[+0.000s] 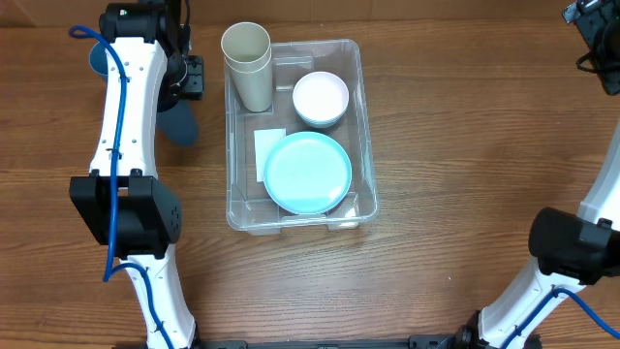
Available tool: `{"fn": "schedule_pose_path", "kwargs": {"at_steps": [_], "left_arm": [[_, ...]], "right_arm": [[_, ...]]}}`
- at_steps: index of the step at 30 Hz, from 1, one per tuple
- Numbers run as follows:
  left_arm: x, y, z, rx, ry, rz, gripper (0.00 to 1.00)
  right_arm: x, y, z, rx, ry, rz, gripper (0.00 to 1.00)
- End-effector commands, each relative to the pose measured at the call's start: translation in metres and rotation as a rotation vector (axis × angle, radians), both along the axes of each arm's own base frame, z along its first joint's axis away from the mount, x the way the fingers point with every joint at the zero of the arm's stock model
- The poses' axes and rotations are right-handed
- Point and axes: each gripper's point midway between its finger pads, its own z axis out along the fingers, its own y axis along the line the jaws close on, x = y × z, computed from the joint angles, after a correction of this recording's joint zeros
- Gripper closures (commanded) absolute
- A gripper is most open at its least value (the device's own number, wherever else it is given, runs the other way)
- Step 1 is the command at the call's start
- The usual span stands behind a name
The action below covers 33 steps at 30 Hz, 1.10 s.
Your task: Pack container
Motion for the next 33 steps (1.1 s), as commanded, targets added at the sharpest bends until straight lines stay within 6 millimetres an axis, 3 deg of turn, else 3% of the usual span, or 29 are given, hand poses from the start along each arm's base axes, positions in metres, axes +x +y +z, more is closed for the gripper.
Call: {"fn": "schedule_pose_path", "kwargs": {"at_steps": [1,7,12,15,21,24,28,33], "left_arm": [[0.000,0.013,-0.014,0.033,0.022,0.011,0.59],[-0.003,0.013,-0.034,0.033,0.054,0.011,0.96],[-0.006,0.013,-0.020,0.030,0.043,0.023,0.96],[-0.009,0.009,0.014,0.019,0.008,0.045,0.96],[-0.023,-0.035,0.130,0.000,-0.247,-0.050,0.96],[-0.042,-0.065,0.175,-0.015,-0.363,-0.139,0.96],[-0.070,-0.125,0.198,-0.031,-0.412,-0.356,0.96],[-0.083,-0.173,0.187,-0.062,-0.378,-0.509,0.96]], "right_arm": [[0.000,0.000,0.006,-0.005,-0.019,-0.004,0.00],[0.000,0.000,0.006,-0.005,-0.019,-0.004,0.00],[0.000,0.000,0.006,-0.005,-0.019,-0.004,0.00],[0.000,0.000,0.006,-0.005,-0.019,-0.004,0.00],[0.000,0.000,0.006,-0.005,-0.019,-0.004,0.00],[0.000,0.000,0.006,-0.005,-0.019,-0.004,0.00],[0.000,0.000,0.006,-0.005,-0.019,-0.004,0.00],[0.000,0.000,0.006,-0.005,-0.019,-0.004,0.00]]}}
